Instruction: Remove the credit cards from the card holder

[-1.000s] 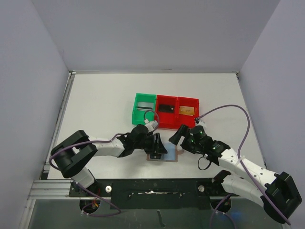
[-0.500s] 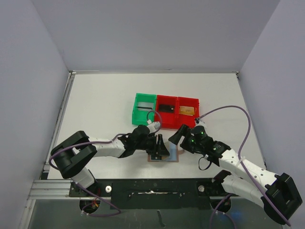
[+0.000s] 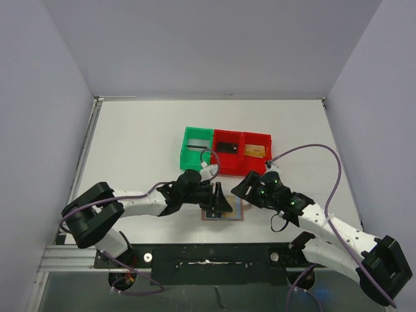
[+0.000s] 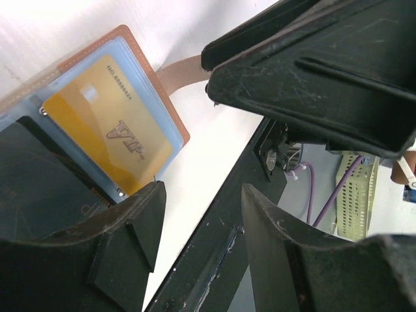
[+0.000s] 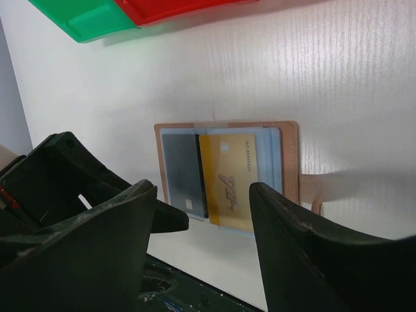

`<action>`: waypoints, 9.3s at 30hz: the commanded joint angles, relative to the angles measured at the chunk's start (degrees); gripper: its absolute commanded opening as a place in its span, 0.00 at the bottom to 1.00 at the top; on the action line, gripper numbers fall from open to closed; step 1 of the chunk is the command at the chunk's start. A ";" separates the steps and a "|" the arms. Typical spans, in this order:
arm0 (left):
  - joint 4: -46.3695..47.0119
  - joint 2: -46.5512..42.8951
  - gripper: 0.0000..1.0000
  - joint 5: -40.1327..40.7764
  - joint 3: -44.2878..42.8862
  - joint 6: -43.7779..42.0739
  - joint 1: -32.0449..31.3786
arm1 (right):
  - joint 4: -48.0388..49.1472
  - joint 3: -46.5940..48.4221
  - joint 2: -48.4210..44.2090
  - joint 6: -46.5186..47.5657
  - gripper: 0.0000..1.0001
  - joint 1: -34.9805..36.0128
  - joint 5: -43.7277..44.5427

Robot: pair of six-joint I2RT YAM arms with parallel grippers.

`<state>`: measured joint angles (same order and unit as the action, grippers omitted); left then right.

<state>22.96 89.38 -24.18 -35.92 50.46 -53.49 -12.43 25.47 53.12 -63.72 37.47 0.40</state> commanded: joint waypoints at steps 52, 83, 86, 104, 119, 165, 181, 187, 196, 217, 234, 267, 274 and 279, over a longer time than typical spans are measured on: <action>22.22 11.82 0.12 0.11 4.24 14.93 3.41 | 5.58 -3.93 13.28 -1.84 0.21 -0.34 -1.56; 20.11 8.68 0.03 2.03 6.44 15.10 3.31 | 5.67 -3.70 13.37 -1.71 0.21 -0.41 -1.67; 20.11 8.25 0.02 2.12 7.02 15.18 3.31 | 5.67 -3.68 13.24 -1.67 0.21 -0.42 -1.72; 19.14 7.35 0.02 2.04 7.31 14.87 3.31 | 8.70 -1.66 10.23 2.53 0.24 -0.21 -3.53; 18.93 8.31 0.16 1.25 6.03 14.38 3.30 | 11.26 -1.00 15.80 0.67 0.31 0.33 -7.08; 10.66 4.42 0.00 2.25 7.74 12.42 4.80 | 8.54 2.58 15.14 5.41 0.34 1.02 -7.58; 12.89 5.96 0.02 2.15 7.09 13.61 4.68 | 1.80 4.84 19.12 2.07 0.34 4.19 -1.16; 13.83 6.62 0.06 1.91 6.93 14.10 4.67 | 2.57 2.15 17.40 0.94 0.34 3.82 -1.10; 16.73 9.04 0.18 0.43 5.38 15.35 4.63 | 4.18 1.33 19.89 0.53 0.34 3.72 -1.72; 7.54 -3.59 0.00 4.86 10.17 14.32 4.68 | 0.22 4.49 17.45 4.10 0.33 2.51 1.32; -3.94 -23.85 0.00 18.78 16.25 12.32 4.88 | 9.87 10.19 19.02 7.76 0.33 7.34 -5.15; -1.26 -31.74 0.00 12.91 16.15 9.99 9.48 | 21.35 -2.69 -3.19 12.98 0.84 -1.39 -3.63; 1.08 -34.04 0.00 12.46 15.12 9.29 9.90 | 15.27 -0.84 -7.47 17.75 0.97 -9.95 -14.03; 5.16 -33.53 0.00 10.15 14.46 8.77 9.97 | 19.35 -1.35 -4.00 16.70 0.96 -21.62 -31.60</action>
<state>20.82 56.40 -11.40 -18.11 60.77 -44.01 2.44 22.90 47.35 -47.42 22.39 -16.03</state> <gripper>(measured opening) 0.007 0.946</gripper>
